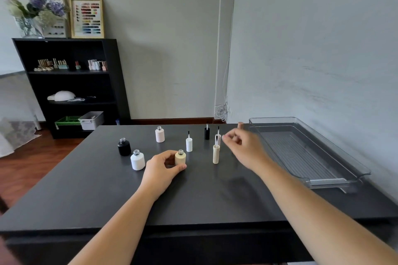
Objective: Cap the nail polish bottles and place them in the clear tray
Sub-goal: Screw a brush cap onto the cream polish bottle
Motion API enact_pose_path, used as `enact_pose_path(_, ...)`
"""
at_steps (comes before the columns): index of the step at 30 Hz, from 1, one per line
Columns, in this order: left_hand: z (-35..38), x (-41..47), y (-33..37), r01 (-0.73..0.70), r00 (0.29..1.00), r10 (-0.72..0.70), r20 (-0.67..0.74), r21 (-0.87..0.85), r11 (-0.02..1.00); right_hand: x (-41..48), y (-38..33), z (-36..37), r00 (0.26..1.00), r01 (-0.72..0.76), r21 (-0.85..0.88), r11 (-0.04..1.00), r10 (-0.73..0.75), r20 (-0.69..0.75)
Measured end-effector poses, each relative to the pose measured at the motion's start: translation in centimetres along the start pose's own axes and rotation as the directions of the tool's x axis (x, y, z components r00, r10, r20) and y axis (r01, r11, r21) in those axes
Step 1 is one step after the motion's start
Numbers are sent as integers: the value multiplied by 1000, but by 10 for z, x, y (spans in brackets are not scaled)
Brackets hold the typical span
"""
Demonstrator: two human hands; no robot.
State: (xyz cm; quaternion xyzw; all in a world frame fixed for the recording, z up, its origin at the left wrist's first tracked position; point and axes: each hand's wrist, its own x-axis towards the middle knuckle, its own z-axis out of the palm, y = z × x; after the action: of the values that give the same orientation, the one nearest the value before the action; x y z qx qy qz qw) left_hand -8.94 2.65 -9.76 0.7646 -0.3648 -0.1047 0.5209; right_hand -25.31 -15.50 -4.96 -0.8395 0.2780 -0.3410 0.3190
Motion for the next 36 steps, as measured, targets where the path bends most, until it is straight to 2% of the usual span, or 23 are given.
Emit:
enact_pose_path(2, 1, -1, 0, -1, 1000, 0, 7, 16, 1000, -11, 6, 11, 997, -22, 22, 1000, 20, 74)
enact_pose_path(6, 1, -2, 0, -8, 1000, 7, 7, 43, 999, -17, 11, 26, 988, -84, 15, 996, 81, 134)
enact_pose_path(13, 0, -1, 1, -21, 1000, 21, 2, 58, 998, -17, 4, 41, 995, -68, 24, 997, 66, 77)
enact_pose_path(17, 1, -4, 6, -27, 998, 26, -65, -6, 1000, -28, -4, 42, 997, -45, 59, 997, 41, 70)
enact_pose_path(21, 3, -11, 12, -62, 992, 59, -112, -27, 998, -43, -16, 47, 984, -58, 241, 969, 15, 178)
enact_pose_path(24, 5, -17, 18, -60, 992, 55, -116, -37, 998, -47, -19, 53, 986, -56, 275, 960, 10, 166)
enact_pose_path(29, 7, -26, 16, -27, 995, 24, -95, -33, 999, -53, -14, 56, 979, -189, 574, 797, 103, 178)
enact_pose_path(36, 7, -23, 12, -62, 994, 62, -86, -5, 998, -54, -7, 55, 990, -121, 695, 709, 140, 30)
